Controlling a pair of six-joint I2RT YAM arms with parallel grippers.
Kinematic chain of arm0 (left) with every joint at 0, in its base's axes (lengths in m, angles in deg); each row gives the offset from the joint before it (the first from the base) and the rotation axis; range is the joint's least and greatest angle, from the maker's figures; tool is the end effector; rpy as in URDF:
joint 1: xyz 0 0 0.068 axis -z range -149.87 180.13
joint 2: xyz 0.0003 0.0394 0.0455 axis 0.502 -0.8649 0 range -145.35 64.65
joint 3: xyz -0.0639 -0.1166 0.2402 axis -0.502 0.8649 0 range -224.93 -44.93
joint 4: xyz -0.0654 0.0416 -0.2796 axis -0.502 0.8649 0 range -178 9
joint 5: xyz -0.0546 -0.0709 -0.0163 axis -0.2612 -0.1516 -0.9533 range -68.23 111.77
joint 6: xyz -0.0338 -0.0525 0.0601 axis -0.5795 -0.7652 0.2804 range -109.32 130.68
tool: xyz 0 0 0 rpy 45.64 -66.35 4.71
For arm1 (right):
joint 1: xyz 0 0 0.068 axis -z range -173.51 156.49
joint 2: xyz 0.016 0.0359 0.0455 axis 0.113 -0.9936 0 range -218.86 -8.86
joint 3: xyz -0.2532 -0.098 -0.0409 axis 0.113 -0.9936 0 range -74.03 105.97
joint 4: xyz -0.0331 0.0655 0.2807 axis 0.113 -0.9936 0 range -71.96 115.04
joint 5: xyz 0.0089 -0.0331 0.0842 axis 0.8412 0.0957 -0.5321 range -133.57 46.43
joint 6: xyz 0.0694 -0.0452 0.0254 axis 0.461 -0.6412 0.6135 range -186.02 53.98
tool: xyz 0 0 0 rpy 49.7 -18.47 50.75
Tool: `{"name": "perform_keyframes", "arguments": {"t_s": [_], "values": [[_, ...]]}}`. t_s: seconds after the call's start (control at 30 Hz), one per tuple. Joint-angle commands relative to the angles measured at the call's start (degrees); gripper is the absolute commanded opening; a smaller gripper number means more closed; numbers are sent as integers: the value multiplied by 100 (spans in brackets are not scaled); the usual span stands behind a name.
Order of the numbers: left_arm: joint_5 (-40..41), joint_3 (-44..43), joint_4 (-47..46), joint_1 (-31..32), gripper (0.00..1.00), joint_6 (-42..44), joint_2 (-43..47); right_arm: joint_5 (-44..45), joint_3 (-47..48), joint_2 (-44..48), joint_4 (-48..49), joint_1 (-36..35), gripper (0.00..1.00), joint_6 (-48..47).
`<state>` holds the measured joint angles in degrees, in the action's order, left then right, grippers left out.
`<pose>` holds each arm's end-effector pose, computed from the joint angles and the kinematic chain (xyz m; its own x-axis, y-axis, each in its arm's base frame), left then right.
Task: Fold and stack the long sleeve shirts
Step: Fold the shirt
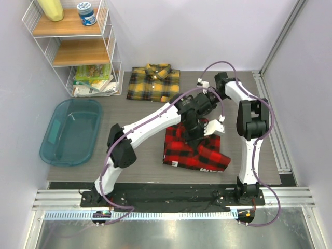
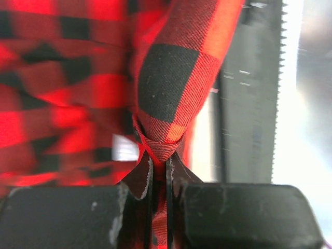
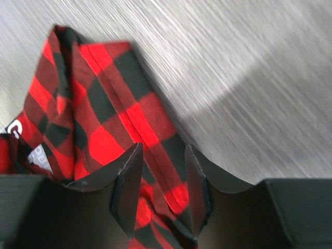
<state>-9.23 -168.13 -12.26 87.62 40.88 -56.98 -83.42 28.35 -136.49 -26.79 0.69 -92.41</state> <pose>0.2200 -0.4186 0.2730 -0.0454 0.8733 -0.4850 0.9501 -0.1122 -0.2910 0.4792 0.0980 0.1314 -0.7707 -0.4213 -0.4781 -0.6283 0.6274 0.4601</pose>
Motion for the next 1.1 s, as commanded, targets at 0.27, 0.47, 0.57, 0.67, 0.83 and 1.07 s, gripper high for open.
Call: {"name": "perform_keyframes", "arguments": {"t_s": [0.27,0.47,0.57,0.67,0.83,1.07], "values": [[472,-961,874,-704,6,1164,-731,-251,309,-174,543,-202,36,-216],[701,-462,-433,-994,5,1331,-626,-295,36,-306,516,-334,24,-428],[929,56,-1139,-1003,4,1428,-442,-321,0,-359,490,-360,19,-463],[1104,313,-1816,-1003,5,1490,-388,-400,-8,-394,446,-369,17,-507],[1404,779,-2887,-1021,5,1401,-336,-567,-35,-447,305,-395,15,-630],[1360,1061,-3478,-1021,4,1287,-222,-707,-79,-464,235,-413,13,-701]]}}
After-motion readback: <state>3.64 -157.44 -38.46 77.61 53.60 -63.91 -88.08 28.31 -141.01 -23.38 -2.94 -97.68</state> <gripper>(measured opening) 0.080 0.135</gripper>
